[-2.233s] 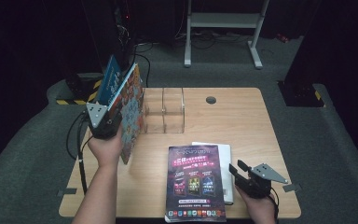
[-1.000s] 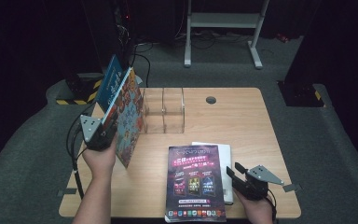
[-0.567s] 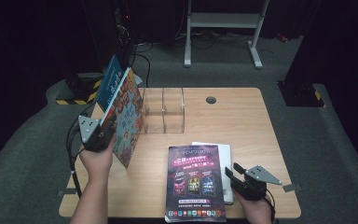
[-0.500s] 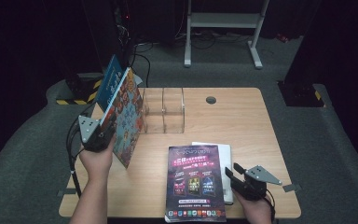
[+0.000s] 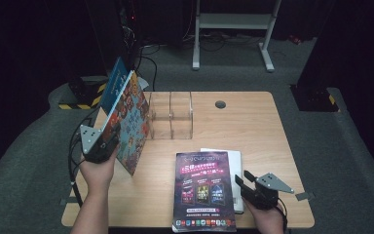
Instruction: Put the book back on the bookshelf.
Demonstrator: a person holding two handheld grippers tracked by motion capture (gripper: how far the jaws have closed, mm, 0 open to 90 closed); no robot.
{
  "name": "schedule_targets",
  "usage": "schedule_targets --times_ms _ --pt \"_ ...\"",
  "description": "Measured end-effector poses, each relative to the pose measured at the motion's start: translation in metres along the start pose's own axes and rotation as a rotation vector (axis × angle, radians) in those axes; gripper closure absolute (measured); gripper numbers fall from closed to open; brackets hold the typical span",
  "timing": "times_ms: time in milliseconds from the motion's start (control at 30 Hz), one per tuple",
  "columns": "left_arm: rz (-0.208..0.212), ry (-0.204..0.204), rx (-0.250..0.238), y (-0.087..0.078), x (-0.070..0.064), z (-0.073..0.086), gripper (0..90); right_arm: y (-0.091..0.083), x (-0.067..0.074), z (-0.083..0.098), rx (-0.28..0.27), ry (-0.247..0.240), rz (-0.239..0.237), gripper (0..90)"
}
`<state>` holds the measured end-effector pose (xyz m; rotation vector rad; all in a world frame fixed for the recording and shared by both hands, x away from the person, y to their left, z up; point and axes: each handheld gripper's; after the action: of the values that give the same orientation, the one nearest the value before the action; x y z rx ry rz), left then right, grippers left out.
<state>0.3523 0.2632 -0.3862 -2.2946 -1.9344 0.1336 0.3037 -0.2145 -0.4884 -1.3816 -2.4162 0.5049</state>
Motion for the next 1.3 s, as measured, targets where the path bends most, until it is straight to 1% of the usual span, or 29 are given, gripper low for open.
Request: schedule_targets --times_ms 133,200,300,333,433,467,567,733,833,867,1000,1067,1233,1300 --pt "0.012 -0.008 0.007 -0.004 0.003 0.004 72.5 0.001 0.000 0.000 0.000 -0.001 0.001 57.3" --pt "0.009 0.009 0.007 -0.006 0.003 0.005 73.1 0.001 0.001 0.001 0.002 0.001 0.001 57.4" --pt "0.014 0.017 0.006 -0.009 0.002 0.007 73.1 0.001 0.001 0.000 0.000 -0.008 0.002 57.4" --pt "0.015 0.023 0.007 -0.010 0.002 0.008 73.2 0.001 0.001 0.000 0.000 -0.008 0.002 57.4" --pt "0.026 0.023 0.008 -0.013 0.001 0.011 73.1 0.001 0.001 0.000 0.001 -0.004 0.003 57.4" --pt "0.027 0.032 0.011 -0.013 0.001 0.012 73.1 0.001 0.001 0.000 0.001 -0.003 0.002 57.4" --pt "0.036 0.040 0.022 -0.016 0.001 0.017 73.1 0.001 0.001 0.000 0.001 -0.007 0.002 57.4" --pt "0.044 0.031 0.030 -0.020 0.003 0.028 73.2 0.001 0.001 0.001 0.002 -0.006 0.003 57.4" --pt "0.050 0.040 0.043 -0.021 0.002 0.034 73.4 0.001 0.002 0.001 0.005 -0.005 0.003 57.4" --pt "0.050 0.044 0.045 -0.021 0.001 0.036 73.6 0.001 0.003 0.001 0.008 0.003 0.003 57.4" --pt "0.056 0.047 0.049 -0.023 0.000 0.043 73.6 0.002 0.003 0.001 0.007 -0.009 0.002 57.5" --pt "0.057 0.051 0.051 -0.024 0.000 0.046 73.8 0.003 0.003 0.001 0.008 -0.011 0.002 57.4" --pt "0.059 0.047 0.052 -0.026 0.000 0.052 74.1 0.003 0.004 0.002 0.010 -0.008 0.001 57.5" --pt "0.061 0.056 0.060 -0.028 -0.001 0.055 74.1 0.003 0.004 0.002 0.012 -0.009 0.000 57.7"
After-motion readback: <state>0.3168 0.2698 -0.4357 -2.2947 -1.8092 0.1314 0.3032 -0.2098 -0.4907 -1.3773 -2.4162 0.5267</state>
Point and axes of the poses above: each handheld gripper's, and its own axes: y roughly forward along the jaws, z roughly out of its underside, x roughly to its left
